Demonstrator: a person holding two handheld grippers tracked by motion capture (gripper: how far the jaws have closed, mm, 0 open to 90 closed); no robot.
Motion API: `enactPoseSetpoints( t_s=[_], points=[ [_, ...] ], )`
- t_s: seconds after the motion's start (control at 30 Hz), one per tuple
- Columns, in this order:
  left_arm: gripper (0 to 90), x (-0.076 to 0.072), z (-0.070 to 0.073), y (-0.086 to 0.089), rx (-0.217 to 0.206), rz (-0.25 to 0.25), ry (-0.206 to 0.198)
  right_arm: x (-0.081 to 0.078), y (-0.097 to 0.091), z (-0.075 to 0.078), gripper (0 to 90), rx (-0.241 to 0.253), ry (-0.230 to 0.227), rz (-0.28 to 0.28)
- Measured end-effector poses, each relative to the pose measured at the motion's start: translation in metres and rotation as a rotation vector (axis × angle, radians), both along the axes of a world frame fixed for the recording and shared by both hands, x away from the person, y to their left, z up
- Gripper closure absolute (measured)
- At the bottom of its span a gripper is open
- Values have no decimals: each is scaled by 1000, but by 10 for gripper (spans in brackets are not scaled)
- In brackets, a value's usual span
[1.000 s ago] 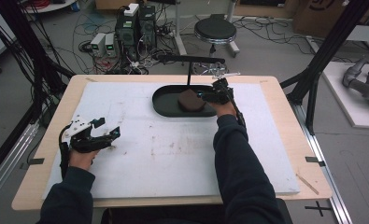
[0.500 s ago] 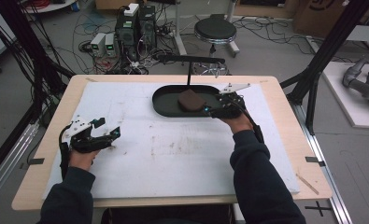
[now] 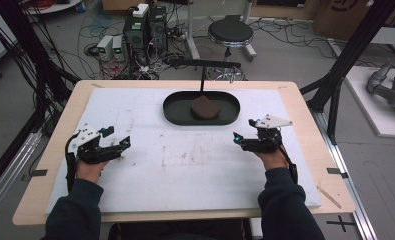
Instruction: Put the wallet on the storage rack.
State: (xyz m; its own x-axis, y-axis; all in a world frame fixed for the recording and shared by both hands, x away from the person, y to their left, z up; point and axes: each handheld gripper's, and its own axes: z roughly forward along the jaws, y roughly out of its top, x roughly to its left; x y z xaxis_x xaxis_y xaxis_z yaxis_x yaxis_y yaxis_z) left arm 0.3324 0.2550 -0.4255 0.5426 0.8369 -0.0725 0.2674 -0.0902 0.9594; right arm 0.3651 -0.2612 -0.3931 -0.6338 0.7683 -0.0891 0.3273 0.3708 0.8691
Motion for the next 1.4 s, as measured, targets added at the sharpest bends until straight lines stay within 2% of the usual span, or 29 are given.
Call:
enactPoseSetpoints(
  t_s=[0.13,0.23,0.33,0.53,0.77,1.4],
  points=[
    [224,1,-1,-2,6,-1,-5,-10,-7,-13,217,0,-17,-30],
    [224,2,-1,-4,0,3,-13,-10,-10,-18,217,-16,-2,-36],
    [224,3,0,-3,2,8,-16,-11,-12,-18,217,-17,-7,-40],
    [223,2,1,-4,1,7,-20,-15,-15,-17,218,-49,-18,-48],
    [224,1,2,-5,5,-4,-21,-19,-17,-14,218,-43,-42,-71],
    [223,-1,2,-6,3,-11,-21,-19,-19,-15,218,-61,-25,-85]
  ],
)
